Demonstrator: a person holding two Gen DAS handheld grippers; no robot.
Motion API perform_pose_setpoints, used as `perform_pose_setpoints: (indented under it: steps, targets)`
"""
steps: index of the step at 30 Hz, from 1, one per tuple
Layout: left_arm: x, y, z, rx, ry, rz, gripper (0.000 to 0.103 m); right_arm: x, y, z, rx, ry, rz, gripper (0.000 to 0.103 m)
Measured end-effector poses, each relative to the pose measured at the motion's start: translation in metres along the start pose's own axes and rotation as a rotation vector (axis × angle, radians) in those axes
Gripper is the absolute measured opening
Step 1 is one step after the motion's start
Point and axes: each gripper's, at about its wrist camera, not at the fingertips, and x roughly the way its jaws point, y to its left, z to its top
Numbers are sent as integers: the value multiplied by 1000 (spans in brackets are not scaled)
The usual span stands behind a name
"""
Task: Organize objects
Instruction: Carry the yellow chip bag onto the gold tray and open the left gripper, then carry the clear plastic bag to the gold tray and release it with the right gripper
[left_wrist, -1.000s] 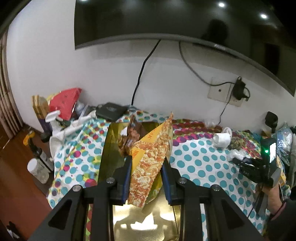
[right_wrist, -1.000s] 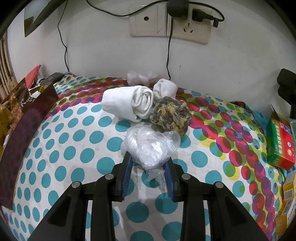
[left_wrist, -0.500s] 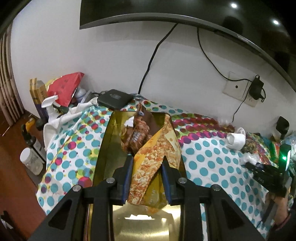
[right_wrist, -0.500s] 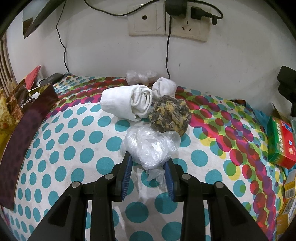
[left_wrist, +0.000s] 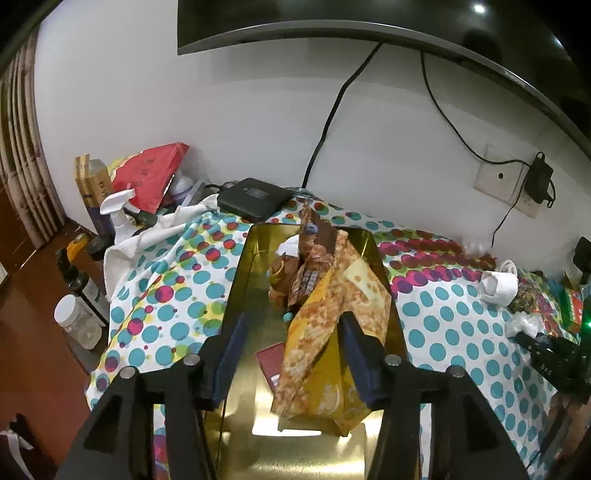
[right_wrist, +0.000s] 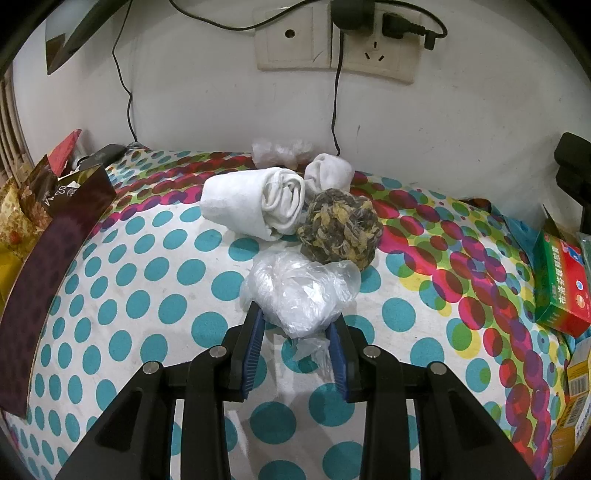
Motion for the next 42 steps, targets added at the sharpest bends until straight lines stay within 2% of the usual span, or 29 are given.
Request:
perform_pose_setpoints:
  steps: [6, 12, 16, 21, 27, 33, 38, 42]
  targets:
    - [-9, 3, -5, -7, 14, 3, 54, 0, 0, 0, -2, 2, -1, 31]
    - [-29, -3, -19, 33, -5, 21, 54, 0, 1, 0, -12, 3, -5, 31]
    - [-36, -11, -31, 51, 13, 23, 54, 0, 1, 1, -12, 4, -5, 31]
    - [-46, -14, -49, -9, 61, -14, 54, 0, 1, 1, -12, 3, -6, 31]
    - [-69, -13, -65, -55, 47, 0, 54, 0, 2, 1, -15, 0, -12, 30]
    - [-87, -17, -83, -16, 19, 67, 54, -1, 8, 1, -53, -7, -30, 30]
    - [-102, -13, -95, 13, 14, 44, 54, -3, 11, 1, -69, -19, -44, 30]
    - [-108, -2, -102, -8, 19, 25, 54, -6, 13, 0, -62, -19, -63, 30]
